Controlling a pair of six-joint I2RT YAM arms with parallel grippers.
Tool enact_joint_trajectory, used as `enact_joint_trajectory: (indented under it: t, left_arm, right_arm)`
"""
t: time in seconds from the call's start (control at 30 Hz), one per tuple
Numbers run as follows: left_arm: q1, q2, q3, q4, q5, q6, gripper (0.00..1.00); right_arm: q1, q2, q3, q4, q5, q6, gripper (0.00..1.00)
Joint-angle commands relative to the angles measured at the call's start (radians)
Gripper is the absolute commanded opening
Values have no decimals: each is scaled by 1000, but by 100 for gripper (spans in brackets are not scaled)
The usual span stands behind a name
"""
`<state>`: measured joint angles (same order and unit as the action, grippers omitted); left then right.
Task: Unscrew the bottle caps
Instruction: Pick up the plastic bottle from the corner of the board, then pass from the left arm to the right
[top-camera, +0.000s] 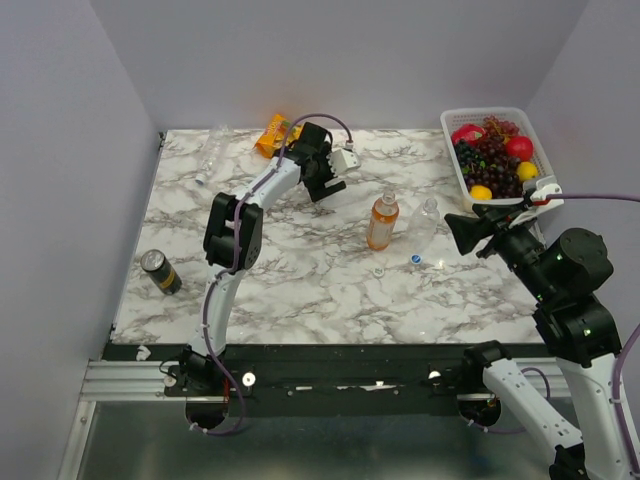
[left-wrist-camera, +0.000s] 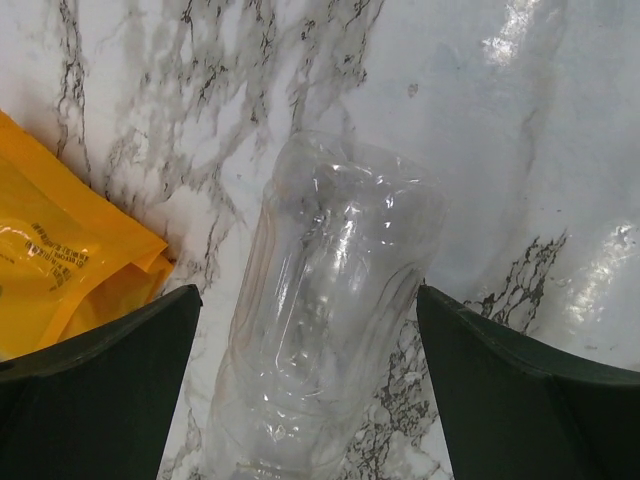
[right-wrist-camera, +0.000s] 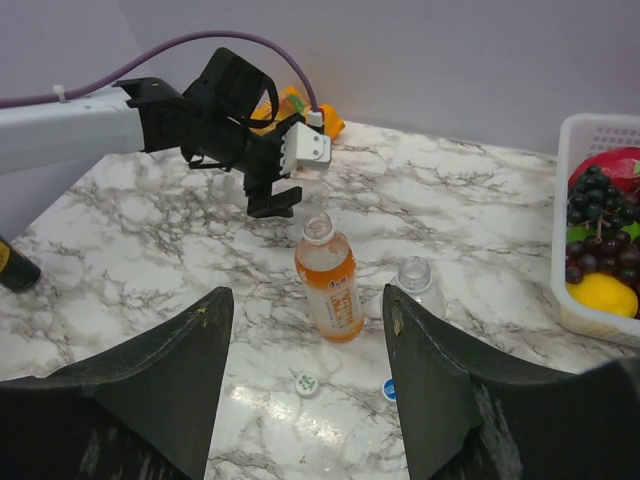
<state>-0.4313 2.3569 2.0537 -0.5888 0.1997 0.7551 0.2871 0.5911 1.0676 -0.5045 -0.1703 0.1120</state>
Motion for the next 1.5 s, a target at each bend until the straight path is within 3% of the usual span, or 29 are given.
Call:
enact_joint_trajectory:
  t: [0.0, 0.23, 0.37, 0.57, 0.7, 0.87, 1.03, 1.27, 1.43, 1.47]
  left_arm:
    - [6, 70, 63, -30, 20, 6, 99]
    - [6, 85, 86, -23, 4, -8, 86]
    - [6, 87, 80, -13, -19, -29, 65]
    - [34, -5, -7, 67, -14, -134, 59]
    - [65, -221, -156, 205, 29, -252, 59]
    - [109, -464, -326, 375, 72, -484, 60]
    - [141, -695, -467, 517, 46, -707, 60]
    - [144, -895, -605, 656, 37, -1068, 60]
    - [144, -1065, -867, 899, 30, -1359, 58]
    - [143, -1091, -909, 940, 32, -1473, 58]
  right_arm:
    - [6, -8, -12, -9, 11, -11, 69]
    - [6, -19, -11, -9, 6, -11, 69]
    - [6, -22, -15, -9, 8, -11, 68]
    - [6, -22, -8, -11, -17, -8, 68]
    - [6, 10, 26, -3, -137, 8, 67]
    - [7, 81, 32, 86, -311, 90, 63]
    - [56, 113, 22, 174, -330, 152, 63]
    - [260, 217, 58, 238, -190, 164, 63]
    - [411, 343, 74, 313, -49, 160, 64]
    - [423, 363, 87, 316, -37, 153, 64]
